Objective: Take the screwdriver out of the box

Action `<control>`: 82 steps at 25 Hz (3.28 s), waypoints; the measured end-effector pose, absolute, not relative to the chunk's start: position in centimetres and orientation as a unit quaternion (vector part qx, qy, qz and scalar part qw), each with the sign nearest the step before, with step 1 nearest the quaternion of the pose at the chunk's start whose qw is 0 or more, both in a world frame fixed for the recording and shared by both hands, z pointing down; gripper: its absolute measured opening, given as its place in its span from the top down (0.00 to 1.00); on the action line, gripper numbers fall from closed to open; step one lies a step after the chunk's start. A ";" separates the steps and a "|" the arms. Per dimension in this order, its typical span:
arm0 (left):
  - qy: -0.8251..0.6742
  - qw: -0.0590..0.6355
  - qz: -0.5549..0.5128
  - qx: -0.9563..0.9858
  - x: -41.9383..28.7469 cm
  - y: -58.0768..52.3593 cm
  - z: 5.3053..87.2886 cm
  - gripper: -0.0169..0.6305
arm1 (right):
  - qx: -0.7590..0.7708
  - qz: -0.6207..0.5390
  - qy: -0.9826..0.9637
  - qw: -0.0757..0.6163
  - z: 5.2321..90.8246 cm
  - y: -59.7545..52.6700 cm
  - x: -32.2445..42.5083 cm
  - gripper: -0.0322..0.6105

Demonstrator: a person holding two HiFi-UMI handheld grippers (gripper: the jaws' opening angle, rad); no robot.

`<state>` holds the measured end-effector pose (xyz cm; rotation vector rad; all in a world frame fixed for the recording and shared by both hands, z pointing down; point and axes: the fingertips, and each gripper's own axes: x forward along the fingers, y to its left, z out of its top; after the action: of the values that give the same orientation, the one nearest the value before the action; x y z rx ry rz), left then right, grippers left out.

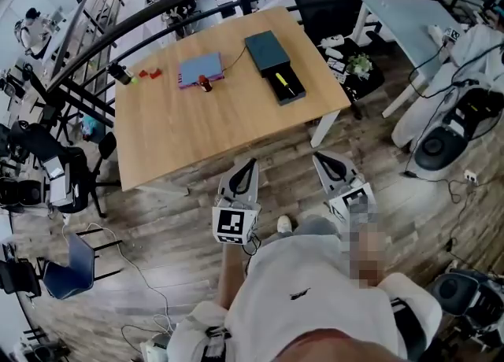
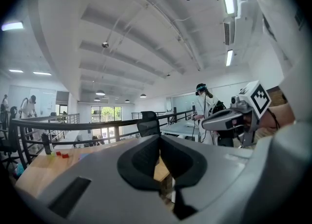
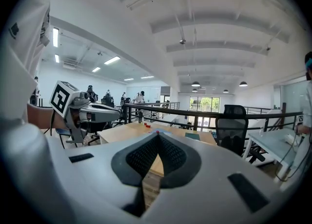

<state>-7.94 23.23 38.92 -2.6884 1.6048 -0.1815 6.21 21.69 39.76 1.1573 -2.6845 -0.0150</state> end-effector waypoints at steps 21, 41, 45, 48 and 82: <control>0.497 -0.015 -0.076 -0.864 -6.2 8.4 42.4 0.95 | 0.398 0.018 -0.910 0.115 42.7 7.2 6.9 0.96; 0.516 -0.071 -0.107 -0.847 -2.8 -12.0 47.2 0.95 | 0.351 0.091 -0.917 0.164 49.1 -14.0 9.2 0.96; 0.520 -0.083 -0.119 -0.842 -2.7 -14.7 48.7 0.95 | 0.337 0.118 -0.919 0.167 50.8 -17.1 9.2 0.96; 0.524 -0.097 -0.129 -0.836 -2.8 -16.4 50.3 0.95 | 0.329 0.132 -0.917 0.180 52.5 -18.9 9.3 0.96; 0.420 -0.224 -0.182 -0.860 -4.9 -23.2 64.0 0.95 | 0.339 0.212 -0.866 0.301 66.4 -25.1 2.3 0.96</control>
<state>-4.87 -23.22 64.02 -3.1729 1.5497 -0.6695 2.31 -25.08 66.36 0.8991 -2.2979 0.5619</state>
